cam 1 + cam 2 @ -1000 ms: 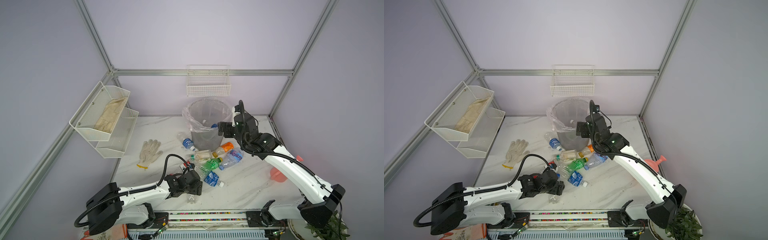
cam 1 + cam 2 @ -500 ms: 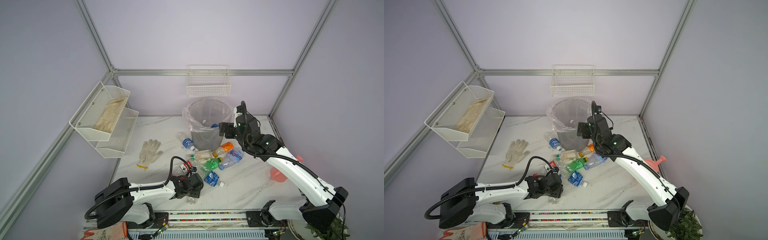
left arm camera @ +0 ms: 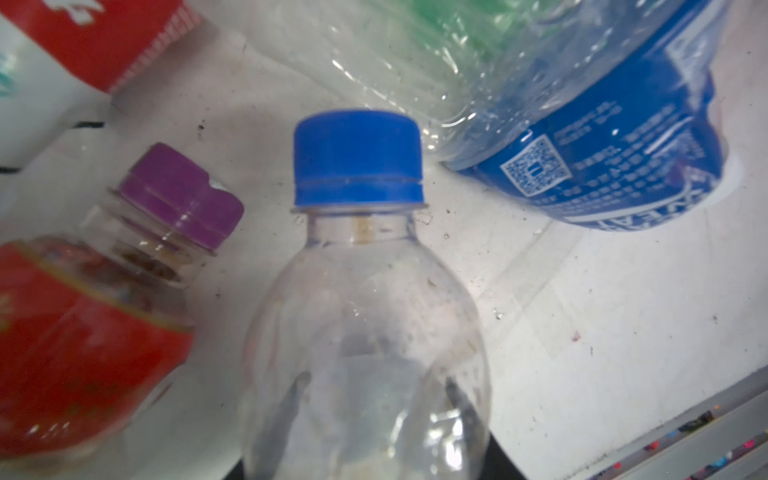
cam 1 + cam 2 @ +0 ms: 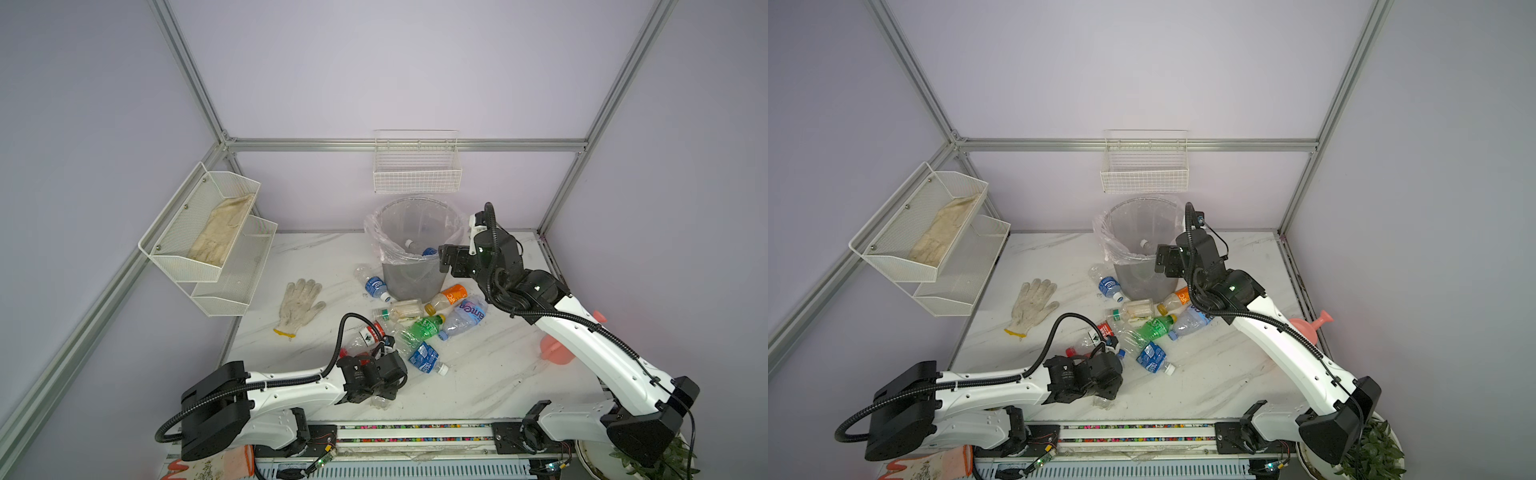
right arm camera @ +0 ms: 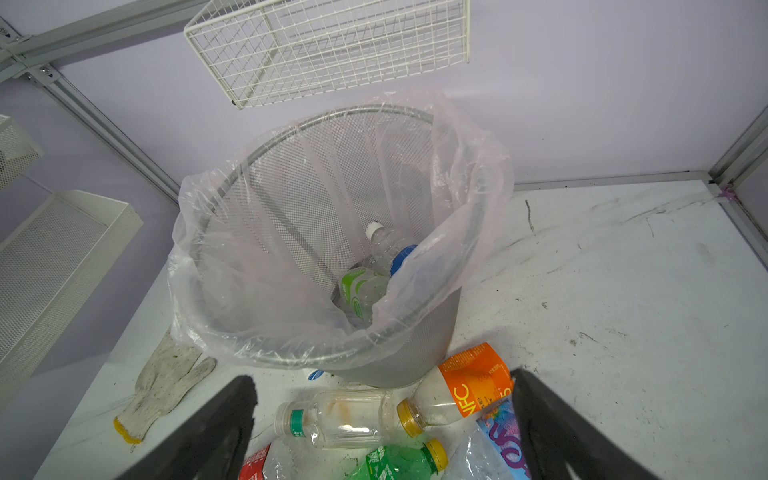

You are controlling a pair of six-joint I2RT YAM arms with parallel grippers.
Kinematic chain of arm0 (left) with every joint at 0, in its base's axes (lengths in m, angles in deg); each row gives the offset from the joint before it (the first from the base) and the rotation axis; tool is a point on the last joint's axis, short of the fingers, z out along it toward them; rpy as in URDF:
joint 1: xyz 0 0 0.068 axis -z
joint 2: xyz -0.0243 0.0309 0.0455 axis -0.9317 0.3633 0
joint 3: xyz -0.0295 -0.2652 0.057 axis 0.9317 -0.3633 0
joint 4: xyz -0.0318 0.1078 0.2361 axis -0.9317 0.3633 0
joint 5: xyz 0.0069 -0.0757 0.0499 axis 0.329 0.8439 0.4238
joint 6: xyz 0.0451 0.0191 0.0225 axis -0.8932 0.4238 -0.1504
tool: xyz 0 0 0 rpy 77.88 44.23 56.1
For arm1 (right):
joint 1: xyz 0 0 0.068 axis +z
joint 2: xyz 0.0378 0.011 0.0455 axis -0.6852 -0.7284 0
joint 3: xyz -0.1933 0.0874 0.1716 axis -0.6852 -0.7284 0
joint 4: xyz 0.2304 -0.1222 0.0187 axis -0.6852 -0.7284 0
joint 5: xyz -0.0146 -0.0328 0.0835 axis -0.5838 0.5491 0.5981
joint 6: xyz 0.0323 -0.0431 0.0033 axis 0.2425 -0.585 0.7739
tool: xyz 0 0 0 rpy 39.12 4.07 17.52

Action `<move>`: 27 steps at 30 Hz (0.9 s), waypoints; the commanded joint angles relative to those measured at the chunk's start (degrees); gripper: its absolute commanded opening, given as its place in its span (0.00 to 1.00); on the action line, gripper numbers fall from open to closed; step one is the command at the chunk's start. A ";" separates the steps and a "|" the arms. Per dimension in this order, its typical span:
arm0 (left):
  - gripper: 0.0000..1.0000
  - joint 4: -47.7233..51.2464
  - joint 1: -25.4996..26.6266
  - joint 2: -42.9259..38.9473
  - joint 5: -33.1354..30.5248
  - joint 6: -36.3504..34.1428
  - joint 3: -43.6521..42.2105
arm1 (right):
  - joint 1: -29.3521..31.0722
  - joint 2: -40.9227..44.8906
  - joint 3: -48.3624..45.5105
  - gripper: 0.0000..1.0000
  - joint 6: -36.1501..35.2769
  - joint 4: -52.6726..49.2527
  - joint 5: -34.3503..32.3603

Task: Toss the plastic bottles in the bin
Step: 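Lift the blue-cap bottle and carry it over the bin with the left gripper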

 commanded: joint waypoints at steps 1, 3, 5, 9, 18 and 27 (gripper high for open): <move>0.37 2.04 0.96 -3.20 -3.94 -2.64 7.19 | 0.22 1.55 -0.86 0.97 0.68 -0.17 -0.70; 0.37 3.41 1.29 -4.22 -4.99 -3.53 8.68 | 0.22 1.76 -0.96 0.97 0.72 -0.17 -0.80; 0.37 5.37 1.57 -5.09 -6.28 -4.47 11.06 | 0.22 1.86 -1.20 0.97 0.76 -0.17 -0.79; 0.36 7.92 1.88 -6.51 -8.20 -6.07 15.16 | 0.22 2.11 -1.45 0.97 0.87 -0.34 -0.92; 0.36 9.88 2.10 -10.62 -10.86 -10.58 21.43 | 0.22 2.72 -2.34 0.97 0.76 -0.04 -0.28; 0.35 11.37 2.18 -11.63 -14.98 -17.68 30.02 | 0.22 4.36 -4.36 0.97 1.04 0.01 0.38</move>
